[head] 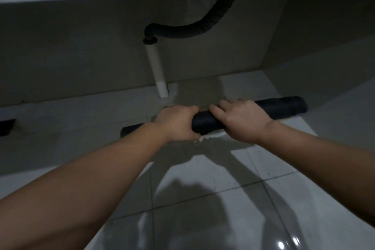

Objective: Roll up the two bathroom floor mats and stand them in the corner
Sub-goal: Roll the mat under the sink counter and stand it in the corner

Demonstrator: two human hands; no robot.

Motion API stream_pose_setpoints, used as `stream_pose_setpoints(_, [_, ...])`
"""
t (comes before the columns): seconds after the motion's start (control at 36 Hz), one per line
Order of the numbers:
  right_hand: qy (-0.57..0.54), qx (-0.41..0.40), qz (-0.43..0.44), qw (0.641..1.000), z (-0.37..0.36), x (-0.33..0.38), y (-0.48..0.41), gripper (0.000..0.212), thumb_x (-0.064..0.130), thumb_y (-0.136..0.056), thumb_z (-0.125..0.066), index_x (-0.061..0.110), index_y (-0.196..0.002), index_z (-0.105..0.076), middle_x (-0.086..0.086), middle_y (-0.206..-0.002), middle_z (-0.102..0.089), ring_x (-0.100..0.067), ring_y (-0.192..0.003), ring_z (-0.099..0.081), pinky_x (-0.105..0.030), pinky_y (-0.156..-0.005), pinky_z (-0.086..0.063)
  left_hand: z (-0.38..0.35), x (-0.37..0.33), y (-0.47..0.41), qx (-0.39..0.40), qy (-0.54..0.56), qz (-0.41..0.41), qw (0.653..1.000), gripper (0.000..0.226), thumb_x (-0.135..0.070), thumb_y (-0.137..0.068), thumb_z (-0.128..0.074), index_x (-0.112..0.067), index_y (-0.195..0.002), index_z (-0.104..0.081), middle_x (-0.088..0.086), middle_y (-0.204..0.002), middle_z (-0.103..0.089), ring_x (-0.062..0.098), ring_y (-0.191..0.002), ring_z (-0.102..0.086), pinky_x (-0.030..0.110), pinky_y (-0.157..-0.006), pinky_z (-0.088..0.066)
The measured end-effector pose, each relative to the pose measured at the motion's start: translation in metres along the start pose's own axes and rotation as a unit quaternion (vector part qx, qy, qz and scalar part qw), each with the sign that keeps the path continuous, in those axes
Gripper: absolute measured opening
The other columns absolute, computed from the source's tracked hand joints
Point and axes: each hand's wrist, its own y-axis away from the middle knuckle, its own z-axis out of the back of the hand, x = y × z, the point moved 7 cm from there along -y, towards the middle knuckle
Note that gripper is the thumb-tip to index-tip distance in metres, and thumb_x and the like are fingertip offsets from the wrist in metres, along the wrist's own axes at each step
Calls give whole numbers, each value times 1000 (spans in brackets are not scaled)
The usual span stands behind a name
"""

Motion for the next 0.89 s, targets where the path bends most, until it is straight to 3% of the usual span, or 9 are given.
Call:
stream_pose_setpoints(0.06, [-6,16,-3,1000,-4,0,-1,53,25,-65,-75,11,-112,-56,-10,-83,-62,-31,-62,-59,-33,-51,-42,5,0,3,-53,-47,-10,997,39,-50,-66,-63,-28,-94,-50,-1,-89,-66,23,-78,-62,27,-56,-40])
stream_pose_setpoints(0.14, [-91,138,-54,985,-19,-9,-5,68,46,-62,-75,21,-120,-48,-6,-98,-61,-29,-80,-61,-36,-62,-48,9,-6,8,-113,-113,-37,987,35,-39,-69,-65,-24,-97,-49,1,-91,-64,25,-79,-61,28,-54,-30])
stream_pose_setpoints(0.25, [-314,255,-129,906,-34,-17,-4,56,48,-66,-75,28,-112,-51,1,-101,-66,-20,-85,-62,-38,-72,-53,15,-16,13,-160,-191,-64,966,40,-30,-67,-68,-19,-103,-54,4,-89,-64,29,-75,-61,32,-56,-34])
stream_pose_setpoints(0.36, [-392,292,-166,856,-38,-22,1,53,41,-64,-80,27,-108,-55,4,-98,-67,-15,-84,-63,-37,-74,-53,15,-20,15,-182,-203,-73,959,42,-27,-66,-69,-17,-104,-56,5,-86,-63,30,-73,-61,33,-57,-39])
stream_pose_setpoints(0.44, [-323,267,-167,892,-36,-25,2,45,43,-60,-76,29,-99,-56,3,-88,-67,-19,-77,-63,-32,-63,-50,11,-18,10,-148,-190,-74,968,53,-32,-63,-72,-19,-110,-51,5,-94,-62,29,-81,-60,34,-61,-39])
stream_pose_setpoints(0.58, [-105,130,-44,985,-23,-15,3,41,46,-74,-62,25,-108,-51,0,-94,-66,-25,-78,-63,-33,-57,-46,-5,-6,-2,-34,-67,-51,996,49,-52,-63,-67,-28,-101,-47,0,-96,-62,24,-84,-61,29,-57,-37])
stream_pose_setpoints(0.67, [-85,79,-22,993,-15,-12,5,37,38,-77,-62,20,-107,-54,-4,-90,-65,-28,-74,-62,-35,-54,-44,-14,-2,-4,13,29,-31,999,58,-53,-60,-68,-32,-109,-46,0,-100,-65,23,-85,-62,33,-66,-49])
stream_pose_setpoints(0.78, [-64,53,-9,996,-11,-9,7,44,36,-69,-73,16,-105,-57,-6,-86,-65,-29,-70,-62,-33,-53,-43,-13,-2,-6,31,59,-13,998,55,-51,-59,-71,-32,-107,-51,-2,-97,-66,22,-83,-61,30,-64,-46])
stream_pose_setpoints(0.89, [-203,195,-79,956,-30,-18,4,53,44,-68,-71,27,-114,-51,0,-100,-64,-24,-85,-62,-33,-65,-48,-1,-9,1,-55,-86,-58,993,36,-41,-69,-65,-28,-99,-50,0,-92,-65,24,-82,-62,28,-56,-32])
